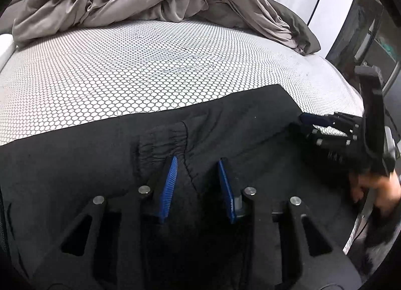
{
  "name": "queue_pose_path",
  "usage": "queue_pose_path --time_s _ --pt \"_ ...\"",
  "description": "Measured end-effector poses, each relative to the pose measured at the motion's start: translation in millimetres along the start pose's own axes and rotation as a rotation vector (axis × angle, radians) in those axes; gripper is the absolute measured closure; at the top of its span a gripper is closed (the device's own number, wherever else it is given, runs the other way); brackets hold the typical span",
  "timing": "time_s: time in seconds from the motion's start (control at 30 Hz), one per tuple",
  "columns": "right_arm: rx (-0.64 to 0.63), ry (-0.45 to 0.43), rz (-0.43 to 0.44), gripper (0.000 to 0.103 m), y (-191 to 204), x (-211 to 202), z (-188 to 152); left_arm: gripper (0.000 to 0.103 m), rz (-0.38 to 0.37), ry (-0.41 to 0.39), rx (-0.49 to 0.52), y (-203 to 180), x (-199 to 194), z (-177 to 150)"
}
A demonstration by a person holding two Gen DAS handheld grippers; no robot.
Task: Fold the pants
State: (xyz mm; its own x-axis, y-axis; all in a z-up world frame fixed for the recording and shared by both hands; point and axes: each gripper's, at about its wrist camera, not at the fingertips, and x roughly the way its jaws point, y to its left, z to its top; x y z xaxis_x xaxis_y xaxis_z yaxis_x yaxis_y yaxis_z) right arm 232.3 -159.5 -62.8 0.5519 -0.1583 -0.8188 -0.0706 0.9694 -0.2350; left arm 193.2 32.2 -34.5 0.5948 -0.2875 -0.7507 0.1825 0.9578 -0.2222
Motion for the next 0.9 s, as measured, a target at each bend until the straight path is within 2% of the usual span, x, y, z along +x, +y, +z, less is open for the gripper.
queue_pose_path --time_s 0.07,0.1,0.17,0.23,0.3,0.37,0.43,0.53,0.63,0.7,0.73,0.83,0.9 --pt "0.07 -0.001 0.023 0.063 -19.9 0.8 -2.8 0.071 0.019 -0.001 -0.003 -0.6 -2.6 -0.8" --pt "0.086 -0.018 0.051 0.063 -24.0 -2.4 -2.7 0.071 0.037 -0.003 0.001 -2.3 -5.3 -0.5" --pt "0.092 -0.04 0.049 0.063 -24.4 -11.2 -0.7 0.071 0.077 -0.012 0.003 -6.3 -13.8 4.0" --pt "0.097 -0.072 0.068 0.063 -20.3 -19.9 4.2 0.071 0.071 -0.07 0.0 -12.2 -27.6 9.5" --pt "0.097 -0.093 0.113 0.063 -10.3 -24.8 9.0 0.07 0.062 -0.084 -0.022 -14.0 -25.1 16.9" --pt "0.084 -0.103 0.154 0.063 8.1 -19.7 22.1 0.07 0.063 -0.05 -0.062 -10.5 -6.7 19.5" --pt "0.066 -0.085 0.181 0.063 30.7 -7.3 31.7 0.07 0.068 -0.01 -0.076 -6.4 11.0 19.0" --pt "0.017 -0.049 0.194 0.063 55.0 7.5 34.6 0.07 0.037 -0.011 -0.103 2.5 13.8 17.1" --pt "-0.033 -0.01 0.161 0.063 60.2 12.8 31.3 0.071 -0.001 -0.014 -0.102 9.5 11.2 12.2" --pt "-0.014 0.01 0.084 0.063 43.3 15.7 25.2 0.071 -0.014 -0.015 -0.093 11.0 9.4 9.0" --pt "0.023 0.018 0.01 0.063 25.6 18.3 22.6 0.071 -0.012 -0.015 -0.087 10.5 7.7 7.9" --pt "0.142 0.023 -0.076 0.062 -12.3 15.6 16.2 0.071 0.029 -0.017 -0.065 6.5 1.0 7.3" --pt "0.198 -0.006 -0.042 0.062 -20.6 5.8 16.7 0.071 0.039 -0.036 -0.052 0.9 -8.0 9.3"
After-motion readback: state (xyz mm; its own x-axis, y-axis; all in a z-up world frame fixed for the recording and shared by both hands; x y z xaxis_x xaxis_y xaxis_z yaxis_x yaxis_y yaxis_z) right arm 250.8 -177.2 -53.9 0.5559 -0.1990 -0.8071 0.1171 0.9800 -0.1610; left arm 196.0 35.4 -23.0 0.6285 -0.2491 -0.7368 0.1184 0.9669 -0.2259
